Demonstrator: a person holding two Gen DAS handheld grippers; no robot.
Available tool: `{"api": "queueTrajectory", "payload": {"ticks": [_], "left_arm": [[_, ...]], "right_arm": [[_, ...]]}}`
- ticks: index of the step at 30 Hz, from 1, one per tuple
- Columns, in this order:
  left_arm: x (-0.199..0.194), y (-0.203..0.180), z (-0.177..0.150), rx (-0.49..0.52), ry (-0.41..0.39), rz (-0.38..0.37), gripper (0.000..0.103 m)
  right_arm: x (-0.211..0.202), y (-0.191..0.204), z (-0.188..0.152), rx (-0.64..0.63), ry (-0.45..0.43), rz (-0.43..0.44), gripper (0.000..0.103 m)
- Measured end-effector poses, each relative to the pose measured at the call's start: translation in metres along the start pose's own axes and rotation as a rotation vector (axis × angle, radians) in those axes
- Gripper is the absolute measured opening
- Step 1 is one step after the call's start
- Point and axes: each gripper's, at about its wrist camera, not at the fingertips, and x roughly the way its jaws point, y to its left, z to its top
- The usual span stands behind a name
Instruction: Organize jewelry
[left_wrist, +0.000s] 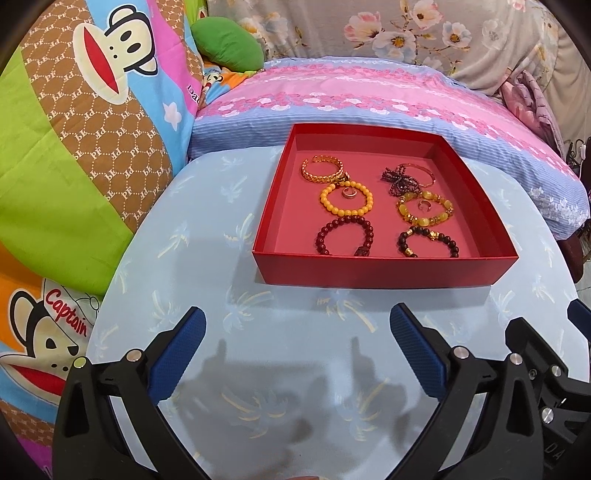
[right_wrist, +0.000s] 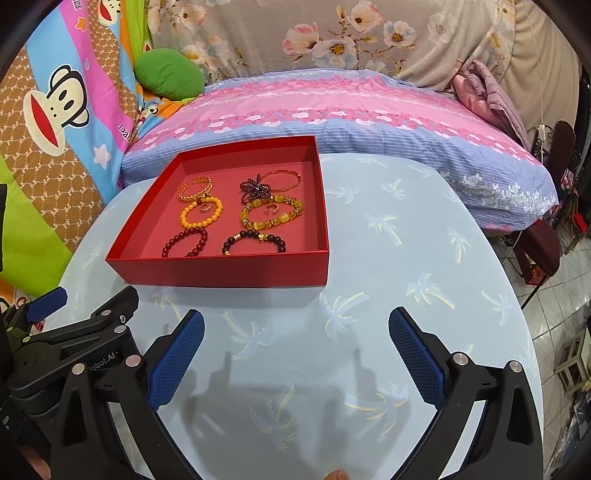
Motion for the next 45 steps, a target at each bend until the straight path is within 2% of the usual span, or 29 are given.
{"api": "queueTrajectory", "payload": {"ticks": [45], "left_arm": [[0.0012,0.0003,-0.0023,-0.012,0.001,0.008,0.095]], "right_arm": [[0.0009,0.0000,-0.0006,-0.001,0.002,-0.007,0.097]]}}
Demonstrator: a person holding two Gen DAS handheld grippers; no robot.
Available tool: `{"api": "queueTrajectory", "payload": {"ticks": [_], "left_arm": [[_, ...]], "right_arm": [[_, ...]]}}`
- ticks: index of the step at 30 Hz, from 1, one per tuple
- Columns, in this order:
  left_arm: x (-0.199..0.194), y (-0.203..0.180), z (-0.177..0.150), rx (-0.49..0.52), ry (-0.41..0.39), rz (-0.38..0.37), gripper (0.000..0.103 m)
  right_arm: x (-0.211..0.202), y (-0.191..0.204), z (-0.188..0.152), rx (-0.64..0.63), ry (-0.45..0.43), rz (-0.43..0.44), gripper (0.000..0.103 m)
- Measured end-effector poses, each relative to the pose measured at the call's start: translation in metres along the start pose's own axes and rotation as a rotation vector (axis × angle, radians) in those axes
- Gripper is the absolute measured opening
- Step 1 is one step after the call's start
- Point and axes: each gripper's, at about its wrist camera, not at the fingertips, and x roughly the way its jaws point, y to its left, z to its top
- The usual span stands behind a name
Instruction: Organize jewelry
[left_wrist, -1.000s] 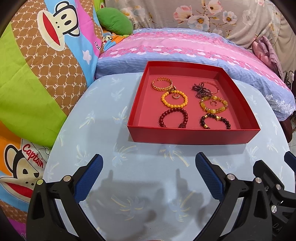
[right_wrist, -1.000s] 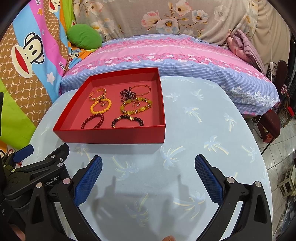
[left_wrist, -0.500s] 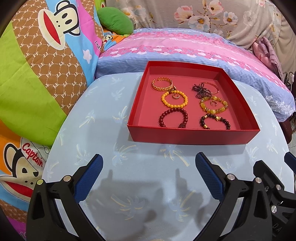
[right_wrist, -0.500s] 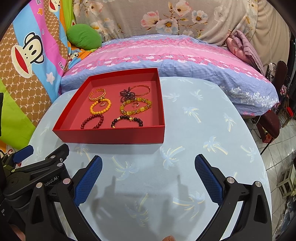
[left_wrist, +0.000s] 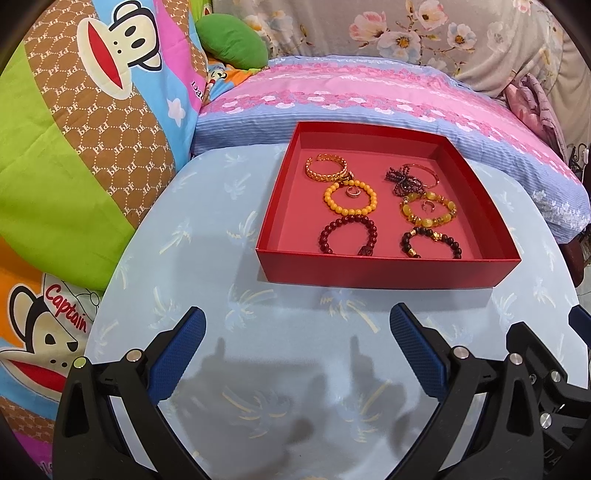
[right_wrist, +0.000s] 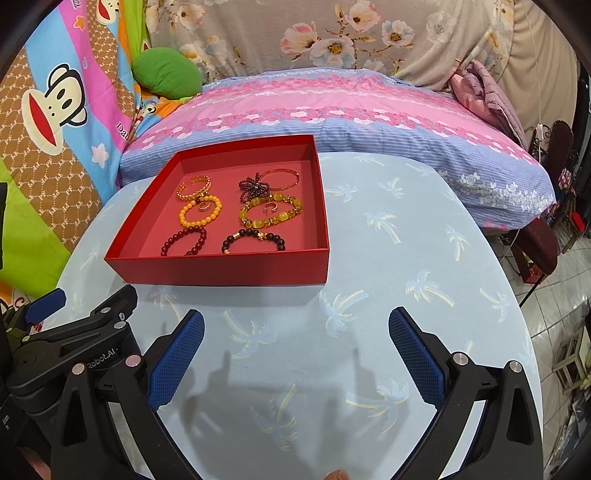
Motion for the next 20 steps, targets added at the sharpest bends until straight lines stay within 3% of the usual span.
{"api": "queueTrajectory", "payload": {"ticks": [20], "left_arm": [[-0.0038,-0.0028,0.0020,0.011,-0.012,0.014,0.095]], "right_arm": [[-0.0010,-0.0023,-0.0005,0.004,0.002,-0.001,0.097]]}}
